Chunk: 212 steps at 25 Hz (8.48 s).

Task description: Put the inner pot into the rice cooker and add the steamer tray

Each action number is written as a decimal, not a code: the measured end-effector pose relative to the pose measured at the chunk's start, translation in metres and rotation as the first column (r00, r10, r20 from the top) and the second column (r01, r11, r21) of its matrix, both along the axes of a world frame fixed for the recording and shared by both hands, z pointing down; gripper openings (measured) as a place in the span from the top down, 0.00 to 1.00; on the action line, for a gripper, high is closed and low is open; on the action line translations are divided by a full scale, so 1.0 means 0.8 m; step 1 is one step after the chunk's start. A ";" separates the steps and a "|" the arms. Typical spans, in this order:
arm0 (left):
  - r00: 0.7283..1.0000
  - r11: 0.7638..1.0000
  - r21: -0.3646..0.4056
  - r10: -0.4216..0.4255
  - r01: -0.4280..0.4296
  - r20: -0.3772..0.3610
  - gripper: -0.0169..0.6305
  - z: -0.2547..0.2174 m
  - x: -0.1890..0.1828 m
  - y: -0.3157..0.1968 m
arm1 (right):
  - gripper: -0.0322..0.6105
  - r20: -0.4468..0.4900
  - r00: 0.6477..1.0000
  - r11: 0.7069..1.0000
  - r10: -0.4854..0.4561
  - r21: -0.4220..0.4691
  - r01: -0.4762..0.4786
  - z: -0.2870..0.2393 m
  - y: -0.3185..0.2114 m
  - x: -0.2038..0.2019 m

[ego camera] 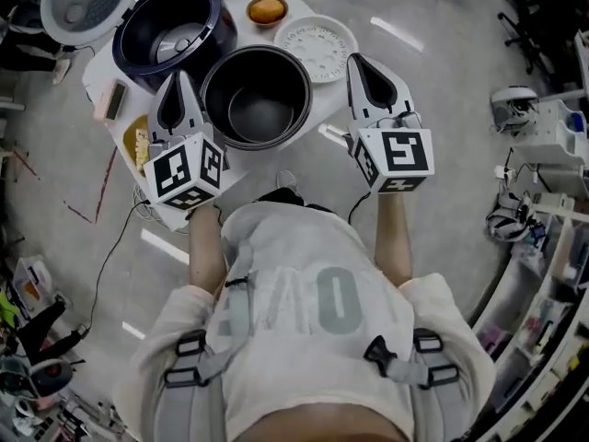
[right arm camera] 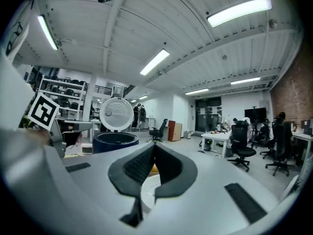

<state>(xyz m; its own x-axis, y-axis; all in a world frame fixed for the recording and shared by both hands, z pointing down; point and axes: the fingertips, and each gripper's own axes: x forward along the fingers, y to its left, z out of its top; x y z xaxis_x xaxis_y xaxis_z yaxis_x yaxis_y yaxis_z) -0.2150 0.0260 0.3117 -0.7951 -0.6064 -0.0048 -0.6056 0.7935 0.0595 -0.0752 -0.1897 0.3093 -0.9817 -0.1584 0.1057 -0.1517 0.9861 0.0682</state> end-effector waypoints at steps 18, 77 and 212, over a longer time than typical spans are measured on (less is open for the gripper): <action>0.928 0.927 -0.030 -0.372 0.373 0.035 0.94 -0.006 -0.015 0.057 | 0.94 0.045 0.926 0.926 -0.374 -0.042 0.376 -0.002 0.014 -0.147; 0.768 0.822 0.286 -0.256 0.492 -0.587 0.60 0.210 0.104 0.026 | 0.56 -0.158 0.541 0.489 -0.826 -0.679 0.547 0.207 0.050 -0.139; 0.827 0.965 -0.191 -0.252 0.178 -0.503 0.77 0.085 -0.254 0.104 | 0.71 -0.464 0.624 0.778 -0.629 -0.378 0.503 0.100 0.125 -0.434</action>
